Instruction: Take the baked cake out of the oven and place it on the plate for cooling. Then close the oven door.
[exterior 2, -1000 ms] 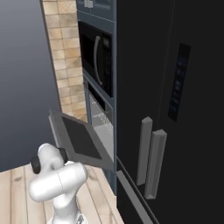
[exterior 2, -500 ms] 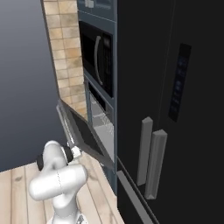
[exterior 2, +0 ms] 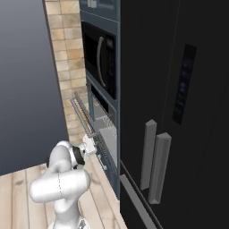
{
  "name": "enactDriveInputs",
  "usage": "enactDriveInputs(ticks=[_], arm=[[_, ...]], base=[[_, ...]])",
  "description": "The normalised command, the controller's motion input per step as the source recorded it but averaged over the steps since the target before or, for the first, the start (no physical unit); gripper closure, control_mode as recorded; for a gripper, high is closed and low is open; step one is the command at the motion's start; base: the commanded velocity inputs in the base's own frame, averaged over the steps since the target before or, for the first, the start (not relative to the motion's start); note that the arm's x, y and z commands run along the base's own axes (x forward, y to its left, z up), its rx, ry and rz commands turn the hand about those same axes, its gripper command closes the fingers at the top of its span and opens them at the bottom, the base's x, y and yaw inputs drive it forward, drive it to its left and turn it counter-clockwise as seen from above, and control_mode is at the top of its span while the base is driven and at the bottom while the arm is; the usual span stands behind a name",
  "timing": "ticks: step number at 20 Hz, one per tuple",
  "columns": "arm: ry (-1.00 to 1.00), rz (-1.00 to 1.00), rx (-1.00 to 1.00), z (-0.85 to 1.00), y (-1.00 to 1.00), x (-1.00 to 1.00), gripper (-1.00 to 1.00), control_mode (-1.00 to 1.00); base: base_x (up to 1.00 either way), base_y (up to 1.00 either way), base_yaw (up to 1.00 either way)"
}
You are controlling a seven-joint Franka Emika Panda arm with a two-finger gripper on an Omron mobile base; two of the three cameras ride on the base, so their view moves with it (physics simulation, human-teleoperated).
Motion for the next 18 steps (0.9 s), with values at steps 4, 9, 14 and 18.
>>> enactDriveInputs(ticks=[4,9,14,18], arm=[[-0.23,-0.31,-0.24,0.00,-0.56,1.00,-1.00,-1.00],[-0.11,-0.31,-0.09,0.02,-0.69,1.00,-1.00,-1.00],[0.02,-0.25,0.20,0.08,-0.89,1.00,-1.00,-1.00],[0.23,-0.15,0.32,0.00,-1.00,1.00,-1.00,-1.00]], base=[[0.00,0.00,0.00],[0.00,0.00,0.00],[0.00,0.00,0.00],[0.00,0.00,0.00]])
